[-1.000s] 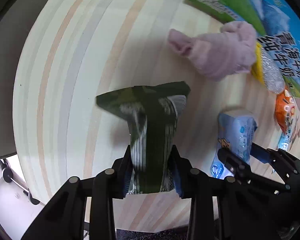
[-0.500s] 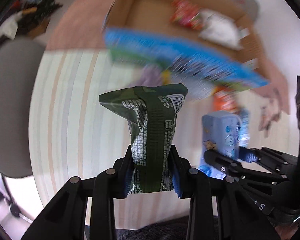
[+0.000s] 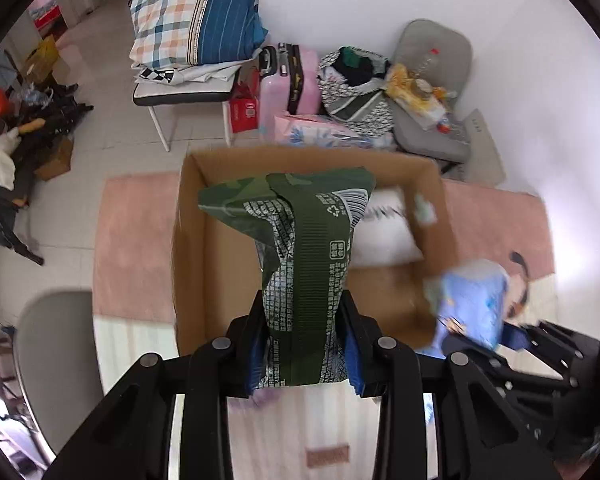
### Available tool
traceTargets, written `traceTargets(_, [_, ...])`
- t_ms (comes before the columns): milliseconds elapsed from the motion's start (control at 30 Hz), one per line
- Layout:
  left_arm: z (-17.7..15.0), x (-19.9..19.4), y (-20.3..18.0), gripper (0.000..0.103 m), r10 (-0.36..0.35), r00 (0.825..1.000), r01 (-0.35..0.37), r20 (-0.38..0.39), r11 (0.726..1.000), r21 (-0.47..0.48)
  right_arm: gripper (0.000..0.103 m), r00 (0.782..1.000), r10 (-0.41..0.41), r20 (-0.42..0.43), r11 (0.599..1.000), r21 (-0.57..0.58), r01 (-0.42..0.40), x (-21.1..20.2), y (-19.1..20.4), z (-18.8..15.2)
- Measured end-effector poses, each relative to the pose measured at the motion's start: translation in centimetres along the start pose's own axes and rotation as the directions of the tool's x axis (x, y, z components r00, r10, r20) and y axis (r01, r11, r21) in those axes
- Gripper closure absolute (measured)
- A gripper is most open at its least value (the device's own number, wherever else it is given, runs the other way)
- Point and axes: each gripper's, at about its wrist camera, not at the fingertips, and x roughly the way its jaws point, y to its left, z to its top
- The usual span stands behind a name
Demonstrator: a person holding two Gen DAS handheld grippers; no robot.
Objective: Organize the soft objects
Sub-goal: 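Carry both packets into the box and release them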
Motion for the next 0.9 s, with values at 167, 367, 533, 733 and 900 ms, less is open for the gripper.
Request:
traceTargets(167, [5.1, 6.5, 1.8, 0.073, 0.056, 0.993, -0.055, -0.100, 0.998, 0.008, 0.055, 0.997, -0.054, -0.052, 0.998, 0.027, 0.056, 4.7, -1.4, 3.9])
traceTargets(367, [7.7, 13.5, 3.2, 0.073, 0.088, 0.975, -0.090, -0.204, 0.996, -0.001, 0.055, 0.987, -0.086, -0.138, 0.993, 0.068, 0.096, 12.6, -3.7, 4.9])
traceTargets(533, [8.2, 16.8, 3.7, 0.073, 0.081, 0.959, -0.087, -0.273, 0.996, -0.008, 0.055, 0.975, -0.092, -0.201, 0.990, 0.090, 0.112, 16.6, -5.0, 4.7])
traceTargets(733, [8.2, 19.3, 3.4, 0.073, 0.097, 0.937, -0.101, -0.335, 0.995, 0.005, 0.055, 0.961, -0.122, -0.248, 0.986, 0.083, 0.146, 19.3, -5.5, 4.8])
traceTargets(900, [9.1, 20.2, 3.9, 0.068, 0.108, 0.913, -0.123, -0.394, 0.992, -0.013, 0.042, 0.943, -0.141, -0.302, 0.982, 0.078, 0.172, 20.4, -5.8, 5.1])
